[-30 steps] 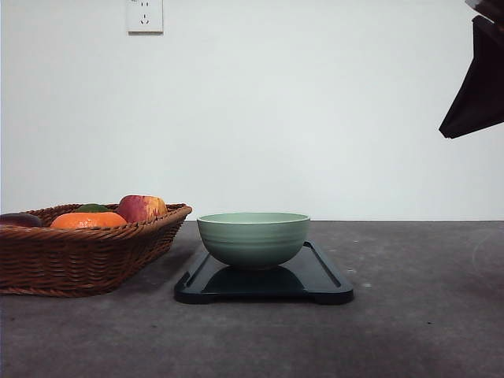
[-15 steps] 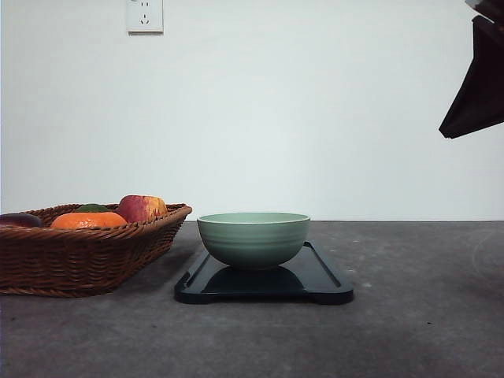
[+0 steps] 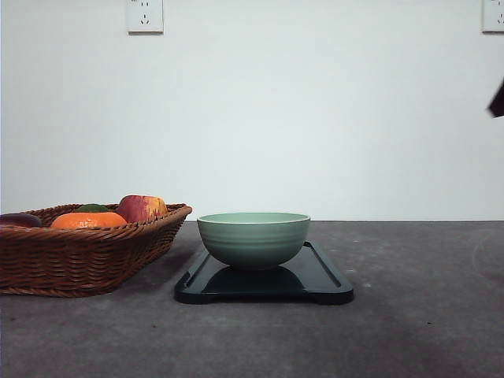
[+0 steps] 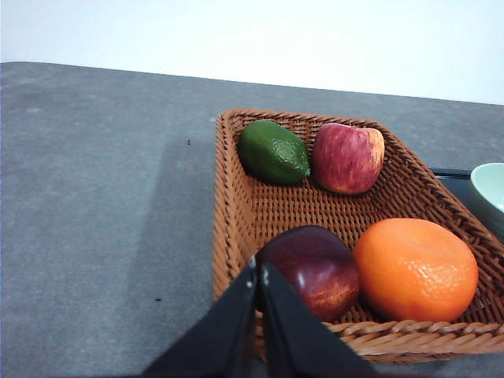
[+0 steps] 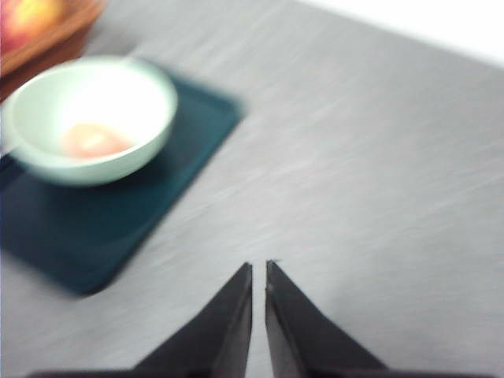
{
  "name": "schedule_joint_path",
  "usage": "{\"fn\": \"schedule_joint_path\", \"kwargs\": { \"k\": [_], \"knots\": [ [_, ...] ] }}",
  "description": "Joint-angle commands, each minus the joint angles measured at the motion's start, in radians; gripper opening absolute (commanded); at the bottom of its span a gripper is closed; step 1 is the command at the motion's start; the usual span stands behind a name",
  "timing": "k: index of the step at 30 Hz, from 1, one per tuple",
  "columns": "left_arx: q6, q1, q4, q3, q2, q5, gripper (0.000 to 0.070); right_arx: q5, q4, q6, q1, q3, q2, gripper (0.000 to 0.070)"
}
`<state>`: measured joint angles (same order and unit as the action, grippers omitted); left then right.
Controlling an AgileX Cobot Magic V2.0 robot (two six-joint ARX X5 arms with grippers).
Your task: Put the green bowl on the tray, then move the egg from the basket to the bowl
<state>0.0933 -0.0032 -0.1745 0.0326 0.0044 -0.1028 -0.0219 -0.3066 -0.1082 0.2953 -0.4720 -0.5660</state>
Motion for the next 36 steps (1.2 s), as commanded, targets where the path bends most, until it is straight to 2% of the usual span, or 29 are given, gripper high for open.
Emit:
{"fn": "schedule_joint_path", "kwargs": {
  "k": [1, 3, 8, 15, 24, 36],
  "knots": [
    [-0.011, -0.001, 0.011, -0.019, 0.000, 0.002, 0.0000, 0.003, 0.041, -0.030, -0.037, 0.052, 0.061, 0.0023],
    [-0.011, -0.001, 0.011, -0.019, 0.000, 0.002, 0.0000, -0.007, 0.082, -0.023, -0.081, 0.123, 0.145, 0.0023],
    [-0.011, -0.001, 0.011, -0.019, 0.000, 0.002, 0.0000, -0.011, 0.105, 0.058, -0.158, 0.269, 0.343, 0.0023],
    [-0.011, -0.001, 0.011, -0.019, 0.000, 0.002, 0.0000, -0.020, 0.105, 0.074, -0.226, 0.413, 0.556, 0.0023],
    [-0.011, -0.001, 0.014, -0.019, 0.000, 0.002, 0.0000, -0.041, 0.147, 0.082, -0.266, 0.460, 0.562, 0.0023],
    [-0.011, -0.001, 0.014, -0.019, 0.000, 0.002, 0.0000, -0.040, 0.149, 0.082, -0.265, 0.460, 0.562, 0.0023]
  ]
}}
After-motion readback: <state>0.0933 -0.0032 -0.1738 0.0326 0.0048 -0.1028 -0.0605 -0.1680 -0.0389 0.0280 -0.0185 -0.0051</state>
